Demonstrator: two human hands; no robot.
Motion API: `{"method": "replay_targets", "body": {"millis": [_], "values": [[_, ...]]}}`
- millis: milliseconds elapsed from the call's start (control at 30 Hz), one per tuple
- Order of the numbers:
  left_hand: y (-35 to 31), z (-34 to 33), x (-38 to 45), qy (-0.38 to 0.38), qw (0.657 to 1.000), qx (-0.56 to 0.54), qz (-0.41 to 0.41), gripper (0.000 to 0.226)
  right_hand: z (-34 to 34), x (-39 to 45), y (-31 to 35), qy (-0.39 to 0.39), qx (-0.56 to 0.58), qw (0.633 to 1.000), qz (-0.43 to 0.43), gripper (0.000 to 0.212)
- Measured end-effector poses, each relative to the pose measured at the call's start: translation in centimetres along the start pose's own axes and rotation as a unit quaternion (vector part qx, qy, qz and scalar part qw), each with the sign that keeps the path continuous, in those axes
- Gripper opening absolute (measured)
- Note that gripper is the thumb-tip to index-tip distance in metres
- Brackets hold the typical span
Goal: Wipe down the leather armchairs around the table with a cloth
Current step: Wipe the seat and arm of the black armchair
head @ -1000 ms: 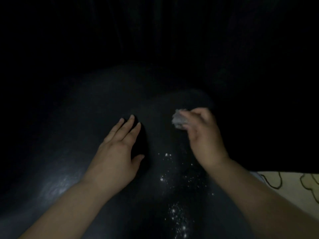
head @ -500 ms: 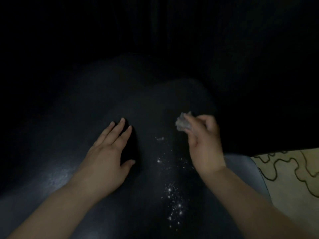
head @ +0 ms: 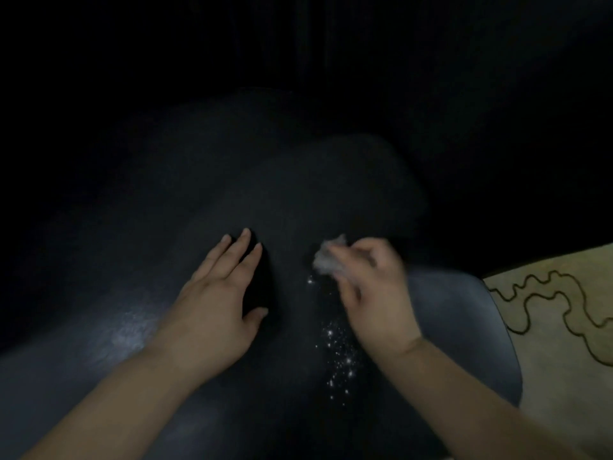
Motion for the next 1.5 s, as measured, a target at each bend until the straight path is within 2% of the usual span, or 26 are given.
{"method": "replay_targets", "body": {"millis": [100,133,267,333,433,533,600,700,767,833,900,967,1000,1100,1133,1200,1300,1400,1500], "values": [[-0.3,-0.4,-0.7,-0.001,1.000,-0.002,-0.006,0.091,-1.9,0.9,2.3,0.084,-0.006,0.993,0.088,0.038],[-0.3,-0.5,-0.9,0.000,1.000,-0.001,-0.009,0.092,-2.0,2.0,2.1,0.086,-0.014,0.993,0.085,0.036],[0.0,-0.7,-1.8,-0.001,1.000,0.010,-0.012,0.093,-0.1,2.8,-1.5,-0.045,-0.006,0.998,-0.045,0.039],[0.1,-0.7,-2.0,0.001,1.000,0.005,-0.010,0.093,0.7,0.1,-1.5,-0.055,-0.029,0.996,-0.057,0.042],[0.0,-0.8,-2.0,0.000,1.000,0.009,-0.008,0.092,-0.7,-3.3,1.8,0.000,-0.005,1.000,0.014,0.039],[-0.4,-0.9,-1.9,-0.001,1.000,0.011,-0.005,0.091,-2.1,-1.2,3.2,0.083,-0.011,0.992,0.093,0.036],[-0.4,-1.0,-2.0,0.000,1.000,0.014,-0.008,0.090,-1.8,1.4,1.9,0.055,-0.021,0.997,0.050,0.033],[-0.4,-1.0,-2.3,0.003,1.000,0.018,-0.011,0.090,0.3,1.2,-1.3,-0.058,-0.025,0.997,-0.043,0.037],[-0.3,-0.9,-2.6,0.004,1.000,0.013,-0.014,0.089,1.3,-1.5,-1.5,-0.070,-0.033,0.995,-0.056,0.041],[-0.3,-1.0,-2.7,0.003,1.000,0.013,-0.013,0.089,1.0,-4.4,0.3,-0.060,-0.017,0.998,-0.031,0.039],[-0.6,-1.2,-2.8,0.000,1.000,0.016,-0.013,0.089,-0.3,-5.5,2.8,-0.012,-0.001,1.000,0.014,0.035],[-0.7,-1.4,-3.0,-0.003,1.000,0.018,-0.015,0.089,-1.4,-4.2,3.9,0.052,-0.001,0.997,0.063,0.035],[-0.7,-1.5,-3.1,-0.004,1.000,0.021,-0.015,0.089,-1.7,-2.9,3.7,0.059,-0.004,0.996,0.068,0.036],[-0.2,-1.5,-3.6,-0.002,0.999,0.033,-0.022,0.088,-0.9,-0.5,0.9,-0.018,0.005,1.000,-0.011,0.036],[0.0,-1.5,-3.8,-0.001,0.999,0.033,-0.022,0.087,-0.2,-0.9,0.0,-0.053,-0.009,0.998,-0.044,0.037],[0.3,-1.5,-4.2,-0.005,0.999,0.032,-0.015,0.087,0.7,-3.5,-0.5,-0.074,-0.043,0.994,-0.063,0.044],[0.4,-1.4,-5.0,-0.007,0.999,0.035,-0.010,0.086,-0.2,-7.2,2.5,-0.020,-0.014,1.000,-0.008,0.046],[0.2,-1.7,-5.6,-0.001,0.999,0.036,-0.010,0.086,-1.7,-5.0,4.4,0.059,-0.020,0.996,0.057,0.039],[0.2,-1.9,-6.1,0.002,0.999,0.038,-0.014,0.086,-1.2,-1.7,3.5,0.019,-0.031,0.999,0.024,0.035]]}}
Point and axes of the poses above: each hand's wrist, its own x-axis towards the middle knuckle, its own z-axis out of the back of the hand, y = z × x, the point moved 1 cm from there along x, towards the middle knuckle, and after that the axes turned 9 degrees about z, right-handed, at the moved point
